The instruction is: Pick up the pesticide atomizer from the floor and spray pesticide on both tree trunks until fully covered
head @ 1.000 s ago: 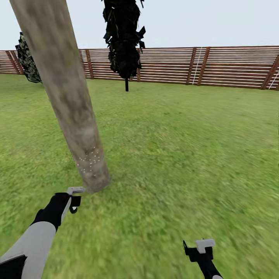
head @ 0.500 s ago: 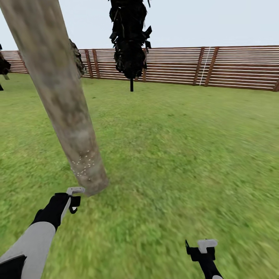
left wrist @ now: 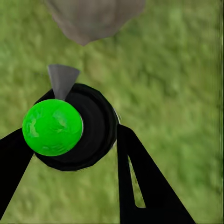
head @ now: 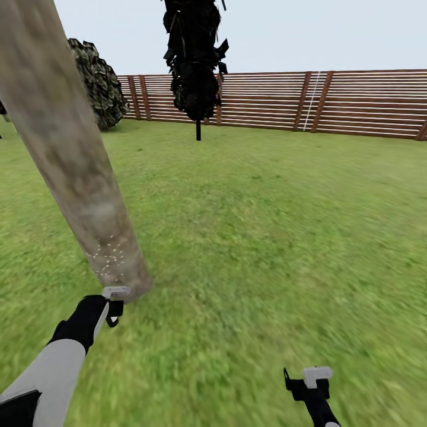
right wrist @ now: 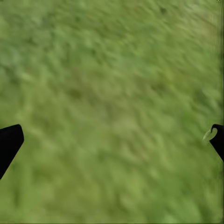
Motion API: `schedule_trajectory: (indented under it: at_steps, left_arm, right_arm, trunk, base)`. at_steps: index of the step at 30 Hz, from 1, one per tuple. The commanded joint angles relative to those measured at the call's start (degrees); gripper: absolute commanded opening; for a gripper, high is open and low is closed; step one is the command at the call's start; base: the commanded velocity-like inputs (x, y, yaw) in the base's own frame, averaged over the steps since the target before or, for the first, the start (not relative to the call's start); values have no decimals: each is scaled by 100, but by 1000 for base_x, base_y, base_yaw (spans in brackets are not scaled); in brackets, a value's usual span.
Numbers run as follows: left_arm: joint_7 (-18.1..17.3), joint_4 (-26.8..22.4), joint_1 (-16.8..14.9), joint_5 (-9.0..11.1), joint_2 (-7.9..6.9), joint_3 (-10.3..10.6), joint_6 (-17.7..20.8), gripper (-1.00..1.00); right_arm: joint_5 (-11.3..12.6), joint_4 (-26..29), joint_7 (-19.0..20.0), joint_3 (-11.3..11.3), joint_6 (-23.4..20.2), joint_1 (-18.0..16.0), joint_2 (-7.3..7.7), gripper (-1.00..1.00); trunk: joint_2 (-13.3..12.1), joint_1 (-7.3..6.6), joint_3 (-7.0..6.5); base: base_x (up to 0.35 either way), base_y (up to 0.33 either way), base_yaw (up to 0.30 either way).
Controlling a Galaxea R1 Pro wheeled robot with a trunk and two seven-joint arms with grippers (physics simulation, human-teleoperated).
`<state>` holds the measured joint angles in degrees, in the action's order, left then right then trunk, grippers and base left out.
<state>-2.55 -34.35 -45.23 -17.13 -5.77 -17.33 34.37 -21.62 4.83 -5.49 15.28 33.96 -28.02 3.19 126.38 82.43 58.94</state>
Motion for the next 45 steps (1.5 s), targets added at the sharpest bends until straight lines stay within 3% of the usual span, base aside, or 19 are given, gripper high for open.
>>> schedule_trajectory:
  at_steps: [1, 20, 45]
  left_arm:
    - [-27, -10, -3, -43, 5, -19, 25, -100]
    - [-17, 0, -3, -45, 12, -3, 25, -100]
    - [-17, -15, -3, -54, 14, 10, 25, -100]
  right_arm:
    - [-61, -8, -39, 17, 14, -4, -1, 100]
    - [-61, -8, -39, 16, 14, -2, -2, 100]
    - [-61, -8, -39, 14, 16, -2, -2, 100]
  trunk:
    - [2, 1, 5]
    - [2, 1, 5]
    - [2, 1, 5]
  base:
    - [236, -194, 0]
    - [237, -192, 231]
    - [45, -275, 40]
